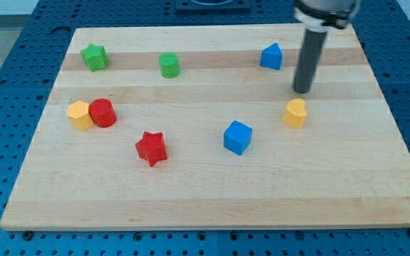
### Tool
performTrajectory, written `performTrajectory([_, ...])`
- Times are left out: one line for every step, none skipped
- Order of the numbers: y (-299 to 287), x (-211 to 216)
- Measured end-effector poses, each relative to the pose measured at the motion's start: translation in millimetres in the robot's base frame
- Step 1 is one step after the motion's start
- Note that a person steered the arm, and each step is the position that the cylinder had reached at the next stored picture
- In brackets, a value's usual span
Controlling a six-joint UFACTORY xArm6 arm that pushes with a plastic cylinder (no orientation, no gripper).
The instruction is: Drag the yellow heart to the bottom right of the red circle
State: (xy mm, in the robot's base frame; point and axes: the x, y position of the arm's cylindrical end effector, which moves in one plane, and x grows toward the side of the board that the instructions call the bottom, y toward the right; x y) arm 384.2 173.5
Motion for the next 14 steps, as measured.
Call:
performTrajectory([28,20])
performTrajectory([46,45])
performTrajectory([17,50])
performTrajectory([-8,54])
performTrajectory([-41,55])
performTrajectory([-94,55])
performTrajectory([-136,55])
performTrajectory([-143,55])
performTrajectory([-129,59])
performTrajectory([-136,79])
performTrajectory([-176,83])
performTrajectory([-214,83])
performTrajectory([-222,87])
performTrajectory([-223,99])
